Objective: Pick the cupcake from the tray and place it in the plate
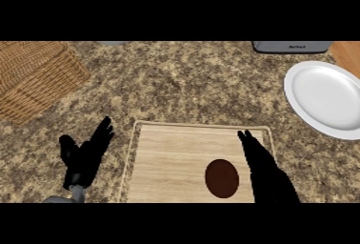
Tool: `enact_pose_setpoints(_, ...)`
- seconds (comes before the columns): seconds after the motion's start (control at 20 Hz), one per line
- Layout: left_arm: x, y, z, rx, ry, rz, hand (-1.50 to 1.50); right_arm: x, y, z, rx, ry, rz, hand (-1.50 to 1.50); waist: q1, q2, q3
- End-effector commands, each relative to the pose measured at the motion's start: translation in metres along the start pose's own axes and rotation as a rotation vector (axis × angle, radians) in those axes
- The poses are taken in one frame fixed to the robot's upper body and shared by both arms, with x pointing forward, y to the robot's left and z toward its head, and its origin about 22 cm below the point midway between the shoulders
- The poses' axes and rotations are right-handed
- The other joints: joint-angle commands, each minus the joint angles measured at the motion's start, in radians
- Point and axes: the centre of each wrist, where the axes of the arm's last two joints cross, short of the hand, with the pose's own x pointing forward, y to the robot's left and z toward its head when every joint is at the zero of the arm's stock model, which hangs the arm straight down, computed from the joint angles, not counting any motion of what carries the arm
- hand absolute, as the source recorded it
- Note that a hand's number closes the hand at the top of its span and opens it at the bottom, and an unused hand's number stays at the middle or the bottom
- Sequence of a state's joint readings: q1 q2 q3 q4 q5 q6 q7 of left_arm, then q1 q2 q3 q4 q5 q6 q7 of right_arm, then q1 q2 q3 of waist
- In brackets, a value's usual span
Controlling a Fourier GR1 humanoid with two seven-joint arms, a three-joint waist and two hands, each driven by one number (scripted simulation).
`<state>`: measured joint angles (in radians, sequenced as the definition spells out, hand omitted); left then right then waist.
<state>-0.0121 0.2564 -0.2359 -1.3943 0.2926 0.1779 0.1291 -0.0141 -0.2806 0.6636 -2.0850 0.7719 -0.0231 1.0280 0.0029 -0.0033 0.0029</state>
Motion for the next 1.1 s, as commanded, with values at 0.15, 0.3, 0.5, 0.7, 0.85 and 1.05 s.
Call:
enact_pose_setpoints(0.15,0.005,-0.007,0.009,0.001,0.037,-0.007,0.0,-0.001,0.017,-0.005,0.011,0.057,0.025,-1.5,-0.002,0.002,-0.003)
enact_pose_setpoints(0.3,-0.011,0.011,0.002,0.006,0.036,-0.001,0.0,0.011,0.02,-0.007,-0.009,0.091,0.094,-1.5,-0.003,0.003,-0.003)
enact_pose_setpoints(0.5,-0.005,0.012,0.018,0.006,0.036,-0.002,0.0,0.007,0.028,-0.012,-0.004,0.135,0.136,-1.5,0.0,0.002,-0.003)
enact_pose_setpoints(0.7,0.0,0.001,0.003,0.002,0.052,0.013,0.0,0.022,0.041,-0.032,0.02,0.146,0.143,-1.5,0.0,0.003,-0.003)
enact_pose_setpoints(0.85,-0.006,-0.001,0.011,0.021,0.03,0.004,0.0,0.007,0.03,-0.032,0.037,0.143,0.118,-1.5,-0.001,0.003,-0.003)
enact_pose_setpoints(1.05,0.01,-0.004,0.022,0.001,0.038,-0.006,0.0,-0.015,0.045,-0.041,0.058,0.154,0.15,-1.5,0.001,0.002,-0.003)
